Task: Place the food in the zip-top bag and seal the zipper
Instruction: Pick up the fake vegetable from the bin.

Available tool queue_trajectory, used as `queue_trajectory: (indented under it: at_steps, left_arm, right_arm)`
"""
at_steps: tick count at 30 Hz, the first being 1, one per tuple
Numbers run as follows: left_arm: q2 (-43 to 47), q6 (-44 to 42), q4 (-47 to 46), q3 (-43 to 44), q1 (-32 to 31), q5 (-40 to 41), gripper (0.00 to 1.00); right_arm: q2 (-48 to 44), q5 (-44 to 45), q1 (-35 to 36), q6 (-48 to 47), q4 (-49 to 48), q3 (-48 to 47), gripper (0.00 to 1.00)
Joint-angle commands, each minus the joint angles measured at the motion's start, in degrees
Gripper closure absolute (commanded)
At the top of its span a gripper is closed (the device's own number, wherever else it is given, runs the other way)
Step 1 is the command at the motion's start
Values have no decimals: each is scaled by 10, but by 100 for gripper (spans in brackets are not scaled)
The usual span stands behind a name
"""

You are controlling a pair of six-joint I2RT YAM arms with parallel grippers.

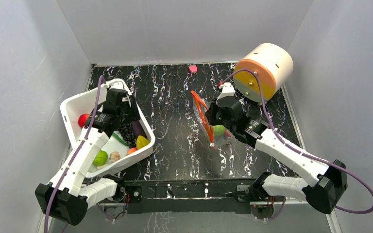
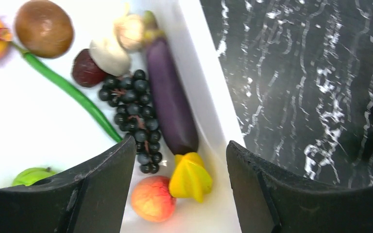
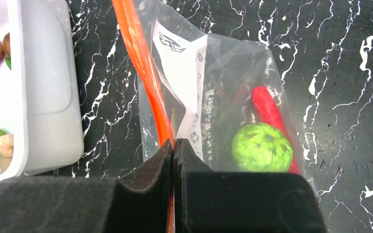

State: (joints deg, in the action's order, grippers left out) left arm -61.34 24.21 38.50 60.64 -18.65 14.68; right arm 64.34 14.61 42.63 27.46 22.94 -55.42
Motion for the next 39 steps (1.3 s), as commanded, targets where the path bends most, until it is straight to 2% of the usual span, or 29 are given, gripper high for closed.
queue_trajectory:
  at_steps: [1, 8, 12, 18, 22, 27, 31, 39]
  left_arm:
    - [-2, -8, 14, -13, 14, 90, 33]
    - [-32, -18, -30, -35, 79, 39, 33]
    - [-37, -20, -91, -53, 152, -23, 40]
    - [-72, 7, -146, -40, 215, -67, 54]
    - [-125, 3, -164, -31, 236, -84, 64]
    - [-166, 3, -183, -39, 259, -89, 65]
    - [-194, 7, -210, -53, 266, -131, 66]
    - [-242, -5, -209, -42, 292, -125, 70]
  right_arm:
    - [-2, -3, -1, 6, -50, -7, 100]
    - [-17, 3, -1, 4, -53, -5, 100]
    - [-23, 4, -1, 1, -56, -1, 100]
    - [-33, 2, -1, -3, -60, 5, 100]
    - [-41, 4, -1, -8, -62, 8, 100]
    - [-50, 3, -1, -13, -60, 5, 100]
    - [-51, 8, -1, -14, -59, 7, 100]
    - [-49, 0, -1, -8, -59, 9, 100]
